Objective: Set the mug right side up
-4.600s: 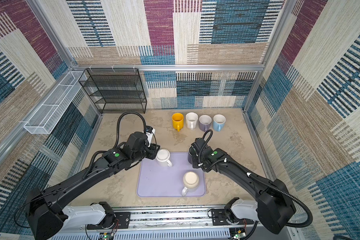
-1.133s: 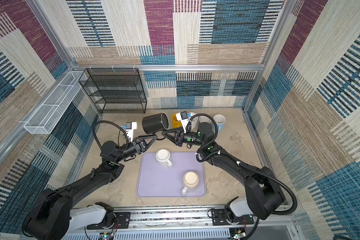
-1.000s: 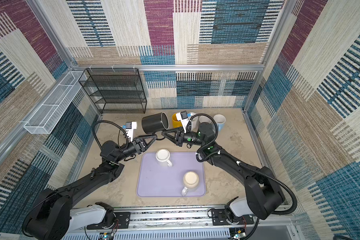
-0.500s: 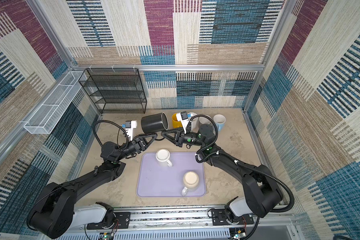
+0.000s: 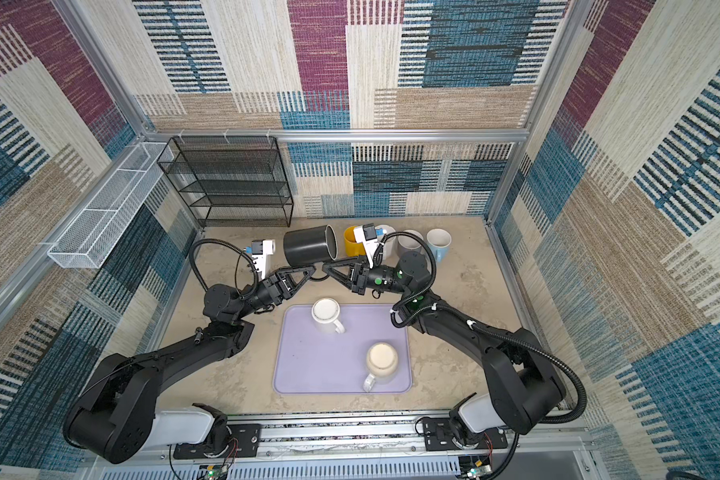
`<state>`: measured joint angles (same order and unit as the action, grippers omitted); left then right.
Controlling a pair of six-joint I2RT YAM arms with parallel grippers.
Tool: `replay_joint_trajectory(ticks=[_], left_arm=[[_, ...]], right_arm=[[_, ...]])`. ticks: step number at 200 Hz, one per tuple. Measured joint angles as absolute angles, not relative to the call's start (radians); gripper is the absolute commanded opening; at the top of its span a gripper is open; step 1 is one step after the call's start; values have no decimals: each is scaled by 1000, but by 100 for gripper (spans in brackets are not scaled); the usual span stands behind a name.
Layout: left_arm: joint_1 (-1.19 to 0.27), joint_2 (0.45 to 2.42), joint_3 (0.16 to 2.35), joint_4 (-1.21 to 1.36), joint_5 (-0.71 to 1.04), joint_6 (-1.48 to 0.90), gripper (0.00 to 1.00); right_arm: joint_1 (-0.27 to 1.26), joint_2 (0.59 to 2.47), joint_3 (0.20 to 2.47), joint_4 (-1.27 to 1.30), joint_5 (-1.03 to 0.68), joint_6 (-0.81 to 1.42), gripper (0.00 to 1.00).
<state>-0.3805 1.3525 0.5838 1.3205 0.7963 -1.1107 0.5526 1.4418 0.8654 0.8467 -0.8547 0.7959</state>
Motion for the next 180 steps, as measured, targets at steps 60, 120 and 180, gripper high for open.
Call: replay_joint_trajectory(ticks=[60, 120, 180], left_arm=[[-380, 1353, 584, 1331, 800, -1112, 0], [-375, 1354, 589, 1327, 813, -1113, 0], [-374, 1362, 613, 1321, 826, -1113, 0]], right_arm=[[554, 1448, 865, 865, -854, 804, 0], [555, 1456, 873, 862, -855, 802, 0], [555, 1450, 878, 856, -844, 793, 18]])
